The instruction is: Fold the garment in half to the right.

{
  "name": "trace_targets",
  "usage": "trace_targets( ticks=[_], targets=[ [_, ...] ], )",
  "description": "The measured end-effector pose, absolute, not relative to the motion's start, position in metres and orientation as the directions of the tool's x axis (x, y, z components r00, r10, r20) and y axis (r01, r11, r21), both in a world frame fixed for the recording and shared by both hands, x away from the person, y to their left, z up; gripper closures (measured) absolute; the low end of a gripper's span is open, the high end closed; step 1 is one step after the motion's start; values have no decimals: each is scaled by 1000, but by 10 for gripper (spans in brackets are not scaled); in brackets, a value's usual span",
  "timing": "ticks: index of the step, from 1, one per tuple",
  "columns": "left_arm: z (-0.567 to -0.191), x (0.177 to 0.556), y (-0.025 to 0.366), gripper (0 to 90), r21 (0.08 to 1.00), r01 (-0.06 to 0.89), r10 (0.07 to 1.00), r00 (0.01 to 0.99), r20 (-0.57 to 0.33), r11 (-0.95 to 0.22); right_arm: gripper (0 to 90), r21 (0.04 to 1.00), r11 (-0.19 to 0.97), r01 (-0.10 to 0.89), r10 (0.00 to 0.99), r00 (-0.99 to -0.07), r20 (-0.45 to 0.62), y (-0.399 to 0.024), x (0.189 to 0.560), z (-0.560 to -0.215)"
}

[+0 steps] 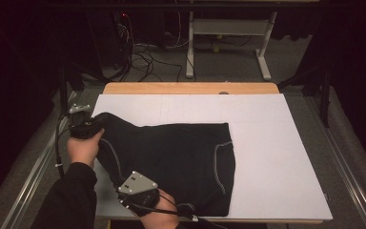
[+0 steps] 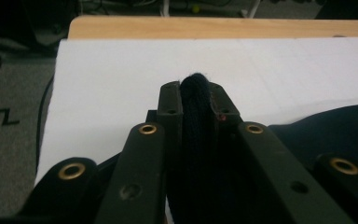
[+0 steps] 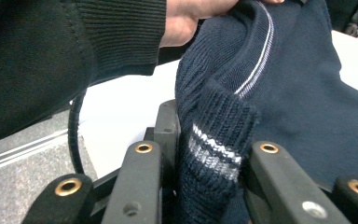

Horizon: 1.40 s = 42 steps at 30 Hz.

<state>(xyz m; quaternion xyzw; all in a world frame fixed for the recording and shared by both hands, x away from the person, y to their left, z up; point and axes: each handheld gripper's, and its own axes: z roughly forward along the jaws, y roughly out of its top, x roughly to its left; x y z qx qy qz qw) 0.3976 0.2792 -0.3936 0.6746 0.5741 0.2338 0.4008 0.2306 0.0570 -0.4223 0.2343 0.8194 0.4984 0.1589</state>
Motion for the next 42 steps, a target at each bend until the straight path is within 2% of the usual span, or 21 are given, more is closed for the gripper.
trace_targets(
  ticks=[14,35,39,42],
  targets=[
    [-379,413,184,746,824,558,924,359,-133,-98,740,918,341,202,610,-791,-52,-13,219,-418],
    [-373,429,64,745,817,535,894,445,-56,-216,739,928,285,241,712,-701,-36,-102,214,-433],
    [-373,431,44,744,813,532,887,460,-40,-239,738,927,300,227,728,-682,-68,-115,211,-435],
    [-375,434,32,743,804,540,887,460,-37,-247,737,927,278,251,747,-664,-45,-128,210,-438]
  ],
)
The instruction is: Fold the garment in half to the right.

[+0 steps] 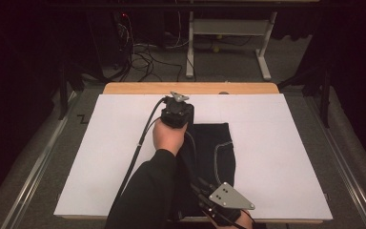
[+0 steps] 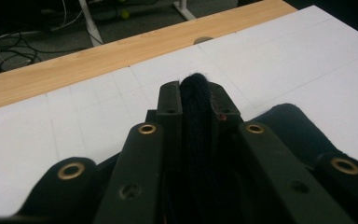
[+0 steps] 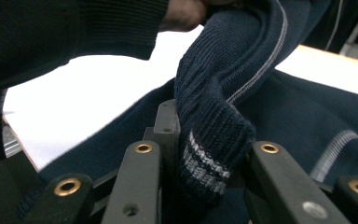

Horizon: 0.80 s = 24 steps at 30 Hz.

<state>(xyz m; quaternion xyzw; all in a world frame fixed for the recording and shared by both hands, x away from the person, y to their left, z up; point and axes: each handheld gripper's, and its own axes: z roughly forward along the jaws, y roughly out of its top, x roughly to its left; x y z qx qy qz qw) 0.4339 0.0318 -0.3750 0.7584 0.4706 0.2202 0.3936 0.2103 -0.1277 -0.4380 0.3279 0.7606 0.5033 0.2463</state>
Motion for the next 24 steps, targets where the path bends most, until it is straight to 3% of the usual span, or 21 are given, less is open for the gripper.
trace_targets(
  ticks=[19,24],
  targets=[
    [-400,441,-28,720,770,570,876,481,-31,-286,714,902,270,337,800,-599,-16,-179,205,-451],
    [-408,444,-37,636,768,578,876,480,-48,-275,671,884,284,372,803,-595,-7,-188,204,-457]
  ],
)
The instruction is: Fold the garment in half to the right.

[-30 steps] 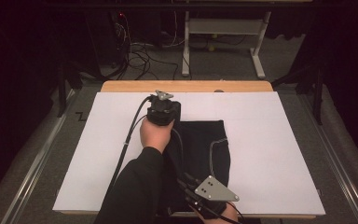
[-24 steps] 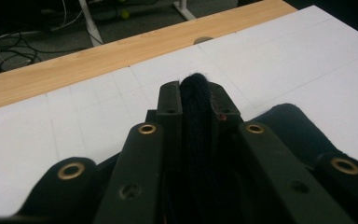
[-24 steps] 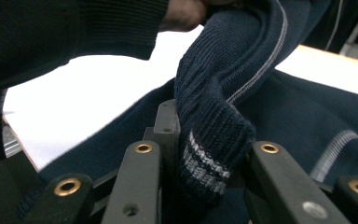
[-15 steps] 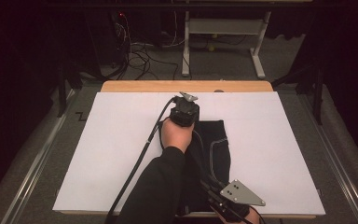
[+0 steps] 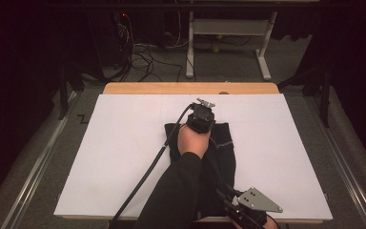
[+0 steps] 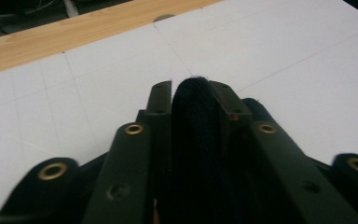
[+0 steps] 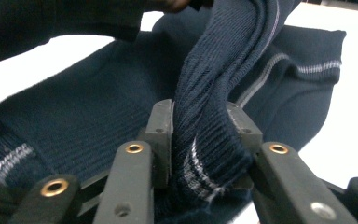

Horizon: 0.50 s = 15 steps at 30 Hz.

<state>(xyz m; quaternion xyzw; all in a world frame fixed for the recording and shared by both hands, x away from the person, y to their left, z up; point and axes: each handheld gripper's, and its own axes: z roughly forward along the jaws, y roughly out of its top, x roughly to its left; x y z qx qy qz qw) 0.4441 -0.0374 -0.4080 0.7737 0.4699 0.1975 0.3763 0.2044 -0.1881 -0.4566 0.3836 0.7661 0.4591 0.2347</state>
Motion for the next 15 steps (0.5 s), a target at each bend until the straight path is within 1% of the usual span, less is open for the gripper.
trace_targets(
  ticks=[1,3,6,7,9,10,11,13,15],
  targets=[
    [-409,444,-39,603,766,580,872,486,-52,-277,663,880,286,379,804,-595,-5,-190,204,-458],
    [-412,444,-43,590,766,574,866,498,-47,-289,646,877,285,387,804,-595,1,-193,204,-459],
    [-416,445,-46,528,763,575,859,509,-53,-294,596,876,279,393,808,-590,7,-197,205,-460],
    [-417,444,-48,485,764,574,859,509,-50,-296,570,876,275,395,812,-584,9,-198,204,-459],
    [-416,443,-49,346,774,557,851,524,-47,-301,507,880,260,397,823,-568,13,-201,205,-459],
    [-415,442,-49,294,781,548,842,536,-52,-300,483,882,249,401,827,-562,22,-204,205,-458],
    [-414,441,-49,266,787,538,835,548,-54,-302,454,882,239,405,830,-558,31,-207,206,-457],
    [-411,438,-48,230,793,526,830,556,-49,-306,423,885,224,409,833,-552,45,-212,208,-456],
    [-408,436,-46,173,796,521,819,571,-56,-309,400,889,202,411,833,-549,64,-216,209,-455]
  ],
)
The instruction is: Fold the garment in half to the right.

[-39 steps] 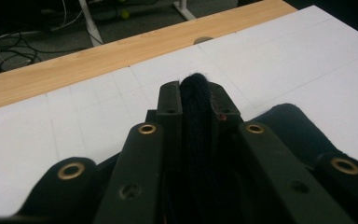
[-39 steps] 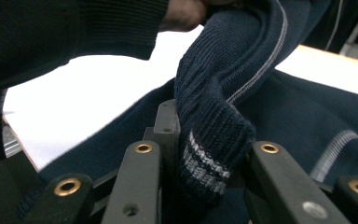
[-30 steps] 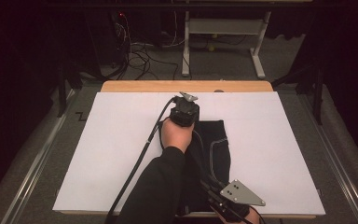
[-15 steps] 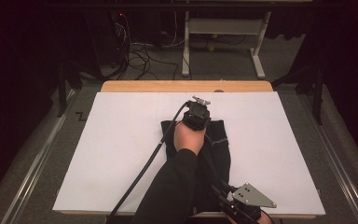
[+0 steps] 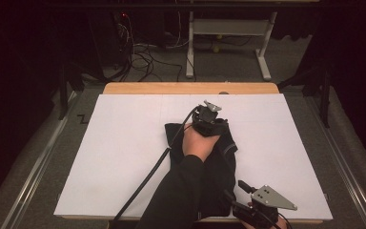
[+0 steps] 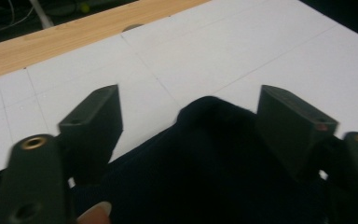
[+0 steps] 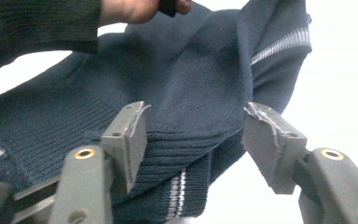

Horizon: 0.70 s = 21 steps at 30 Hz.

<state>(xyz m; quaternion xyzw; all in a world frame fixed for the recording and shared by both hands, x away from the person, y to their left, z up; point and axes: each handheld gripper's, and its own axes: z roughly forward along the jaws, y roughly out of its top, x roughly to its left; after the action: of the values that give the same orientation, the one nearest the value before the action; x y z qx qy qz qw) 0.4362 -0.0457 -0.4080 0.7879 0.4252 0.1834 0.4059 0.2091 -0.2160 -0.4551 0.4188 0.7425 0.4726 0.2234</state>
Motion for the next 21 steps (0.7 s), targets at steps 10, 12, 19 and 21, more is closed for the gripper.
trace_targets(
  ticks=[10,12,19,21],
  targets=[
    [-400,422,-19,119,825,491,785,612,-98,-280,332,911,168,377,831,-551,74,-227,213,-450],
    [-400,420,-10,118,829,493,785,610,-111,-266,318,911,155,383,834,-545,87,-230,214,-450],
    [-409,415,20,83,823,512,782,607,-144,-246,274,912,156,380,841,-536,79,-234,218,-452],
    [-412,413,28,83,823,514,781,607,-149,-242,265,912,159,378,843,-533,74,-234,219,-452]
  ],
)
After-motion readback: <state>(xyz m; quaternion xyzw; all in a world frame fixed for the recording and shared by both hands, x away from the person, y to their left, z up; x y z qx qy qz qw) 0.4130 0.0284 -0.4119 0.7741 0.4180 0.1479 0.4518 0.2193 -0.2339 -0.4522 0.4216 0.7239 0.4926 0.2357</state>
